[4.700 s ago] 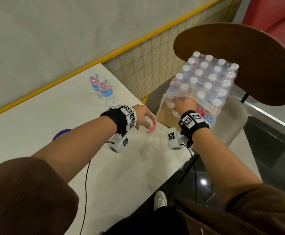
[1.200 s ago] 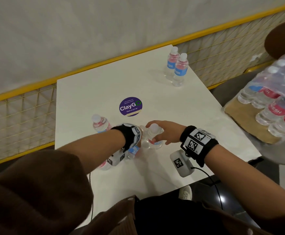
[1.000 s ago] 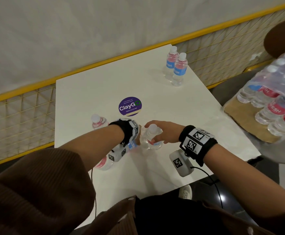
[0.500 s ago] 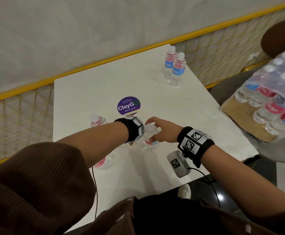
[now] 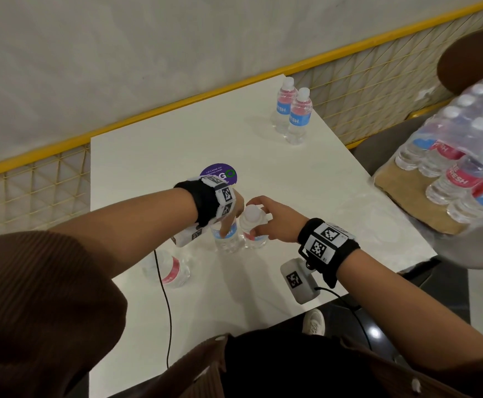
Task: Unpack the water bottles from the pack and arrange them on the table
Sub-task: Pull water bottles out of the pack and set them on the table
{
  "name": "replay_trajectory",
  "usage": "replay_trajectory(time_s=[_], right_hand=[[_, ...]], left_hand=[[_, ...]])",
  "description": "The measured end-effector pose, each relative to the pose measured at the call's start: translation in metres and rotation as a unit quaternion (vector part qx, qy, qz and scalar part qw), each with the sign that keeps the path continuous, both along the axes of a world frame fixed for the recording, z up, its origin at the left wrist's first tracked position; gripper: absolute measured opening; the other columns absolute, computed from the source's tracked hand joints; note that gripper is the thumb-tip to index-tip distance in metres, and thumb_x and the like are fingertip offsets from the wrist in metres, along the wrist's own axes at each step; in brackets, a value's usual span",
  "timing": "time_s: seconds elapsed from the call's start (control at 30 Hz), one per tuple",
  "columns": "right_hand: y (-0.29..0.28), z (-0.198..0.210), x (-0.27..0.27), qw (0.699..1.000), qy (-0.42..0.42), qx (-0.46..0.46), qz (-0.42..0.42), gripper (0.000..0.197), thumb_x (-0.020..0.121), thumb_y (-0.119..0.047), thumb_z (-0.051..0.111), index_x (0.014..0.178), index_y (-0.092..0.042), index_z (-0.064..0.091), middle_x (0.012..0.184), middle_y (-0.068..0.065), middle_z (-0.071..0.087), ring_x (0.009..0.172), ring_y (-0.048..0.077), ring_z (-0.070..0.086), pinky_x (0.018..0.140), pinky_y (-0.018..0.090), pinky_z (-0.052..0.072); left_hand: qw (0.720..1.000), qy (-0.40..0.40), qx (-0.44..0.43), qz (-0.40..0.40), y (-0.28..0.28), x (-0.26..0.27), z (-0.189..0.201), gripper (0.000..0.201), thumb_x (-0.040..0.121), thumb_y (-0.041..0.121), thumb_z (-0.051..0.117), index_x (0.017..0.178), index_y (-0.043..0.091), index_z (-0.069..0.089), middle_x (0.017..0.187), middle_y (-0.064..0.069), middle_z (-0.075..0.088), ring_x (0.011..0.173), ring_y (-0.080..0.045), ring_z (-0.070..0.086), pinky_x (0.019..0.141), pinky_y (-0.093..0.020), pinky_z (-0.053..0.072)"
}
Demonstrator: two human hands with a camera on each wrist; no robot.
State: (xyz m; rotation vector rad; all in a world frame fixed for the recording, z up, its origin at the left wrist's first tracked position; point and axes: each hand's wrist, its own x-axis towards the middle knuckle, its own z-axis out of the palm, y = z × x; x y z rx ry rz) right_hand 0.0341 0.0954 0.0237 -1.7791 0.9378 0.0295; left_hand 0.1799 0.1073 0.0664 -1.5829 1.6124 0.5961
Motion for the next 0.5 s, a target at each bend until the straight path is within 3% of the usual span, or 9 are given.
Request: replay_trajectory(time_s=[0.1, 0.27, 0.33, 0.5], right_hand=[[0.000, -0.002, -0.003, 0.999, -0.017, 0.019, -0.019, 0.058, 0.078, -0.016, 0.073, 0.127, -0.028, 0.044, 0.115, 0.005, 0.056, 0.093, 0.024, 0.057, 0.065, 0.026, 0.047], [0.000, -0.015, -0.014, 0.988, -0.023, 0.138, -0.071, 0.066, 0.078, -0.024, 0.074, 0.132, -0.040, 0.040, 0.135, 0.004, 0.044, 0.124, 0.021, 0.045, 0.087, 0.042, 0.053], [0.001, -0.021, -0.020, 0.978, -0.021, 0.190, -0.088, 0.063, 0.080, -0.026, 0.072, 0.130, -0.044, 0.039, 0.138, 0.004, 0.042, 0.127, 0.024, 0.043, 0.090, 0.044, 0.052], [0.005, -0.033, -0.026, 0.953, -0.034, 0.273, -0.127, 0.059, 0.086, -0.022, 0.068, 0.133, -0.042, 0.037, 0.118, -0.001, 0.058, 0.123, 0.034, 0.047, 0.096, 0.047, 0.049]], left_hand=[[0.998, 0.035, -0.043, 0.008, 0.003, 0.009, 0.003, 0.072, 0.074, 0.029, 0.077, 0.137, 0.021, 0.044, 0.135, 0.001, 0.051, 0.123, -0.022, 0.050, 0.098, -0.034, 0.044], [0.987, 0.098, -0.117, 0.043, 0.024, 0.032, 0.007, 0.066, 0.075, 0.021, 0.076, 0.135, 0.024, 0.047, 0.133, 0.000, 0.053, 0.122, -0.020, 0.050, 0.098, -0.032, 0.043], [0.984, 0.114, -0.127, 0.054, 0.034, 0.041, 0.003, 0.066, 0.075, 0.018, 0.075, 0.135, 0.023, 0.049, 0.135, 0.000, 0.053, 0.124, -0.020, 0.049, 0.099, -0.031, 0.043], [0.983, 0.113, -0.140, 0.043, 0.048, 0.042, -0.005, 0.070, 0.075, 0.018, 0.076, 0.137, 0.023, 0.045, 0.129, -0.009, 0.049, 0.118, -0.025, 0.050, 0.092, -0.032, 0.044]])
